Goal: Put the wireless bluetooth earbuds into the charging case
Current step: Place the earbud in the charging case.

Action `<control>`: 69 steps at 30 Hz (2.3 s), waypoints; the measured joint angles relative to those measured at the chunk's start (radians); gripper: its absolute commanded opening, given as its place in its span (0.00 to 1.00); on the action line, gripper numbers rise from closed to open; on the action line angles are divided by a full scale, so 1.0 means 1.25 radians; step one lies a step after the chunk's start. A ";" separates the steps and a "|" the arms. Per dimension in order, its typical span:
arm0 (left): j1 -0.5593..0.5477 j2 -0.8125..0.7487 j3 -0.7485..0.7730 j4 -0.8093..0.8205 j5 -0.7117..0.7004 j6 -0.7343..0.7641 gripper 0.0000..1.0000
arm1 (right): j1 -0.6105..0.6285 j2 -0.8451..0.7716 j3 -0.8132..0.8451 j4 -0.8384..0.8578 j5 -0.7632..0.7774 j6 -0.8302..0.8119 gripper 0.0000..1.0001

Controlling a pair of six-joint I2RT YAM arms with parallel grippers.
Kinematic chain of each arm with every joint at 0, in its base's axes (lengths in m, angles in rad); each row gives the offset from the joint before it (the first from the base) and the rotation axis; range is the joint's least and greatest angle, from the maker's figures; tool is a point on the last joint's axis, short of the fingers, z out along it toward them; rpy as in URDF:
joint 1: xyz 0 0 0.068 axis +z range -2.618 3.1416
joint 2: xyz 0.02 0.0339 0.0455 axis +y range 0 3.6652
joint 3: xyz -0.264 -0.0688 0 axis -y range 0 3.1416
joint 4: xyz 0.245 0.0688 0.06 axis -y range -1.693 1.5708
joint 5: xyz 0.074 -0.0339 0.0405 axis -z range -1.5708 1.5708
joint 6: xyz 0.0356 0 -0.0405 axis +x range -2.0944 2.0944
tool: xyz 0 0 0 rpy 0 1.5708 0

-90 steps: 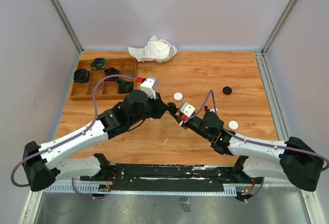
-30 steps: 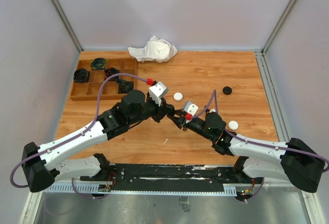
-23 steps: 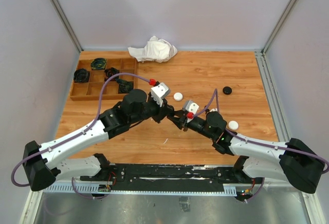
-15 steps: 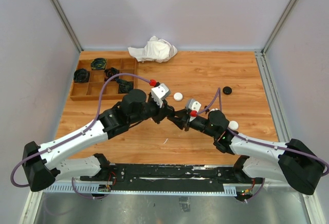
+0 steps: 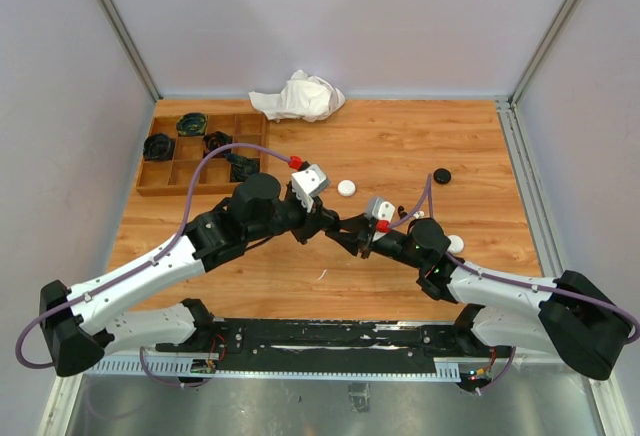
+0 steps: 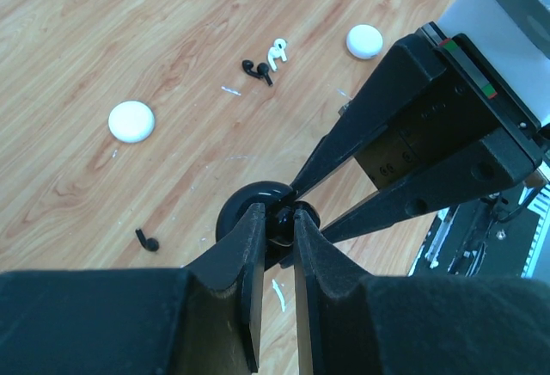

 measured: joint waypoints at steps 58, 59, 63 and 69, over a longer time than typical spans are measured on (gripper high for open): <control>0.045 0.034 0.020 -0.005 0.193 0.035 0.49 | -0.017 0.034 -0.008 0.070 -0.085 0.031 0.23; 0.046 0.032 0.017 -0.001 0.197 0.033 0.49 | -0.018 0.034 -0.008 0.071 -0.085 0.031 0.23; 0.050 0.020 0.006 0.009 0.198 0.019 0.50 | -0.017 0.034 -0.008 0.072 -0.081 0.031 0.23; 0.052 0.002 -0.003 0.020 0.156 -0.020 0.56 | -0.017 0.029 -0.008 0.075 -0.057 0.030 0.24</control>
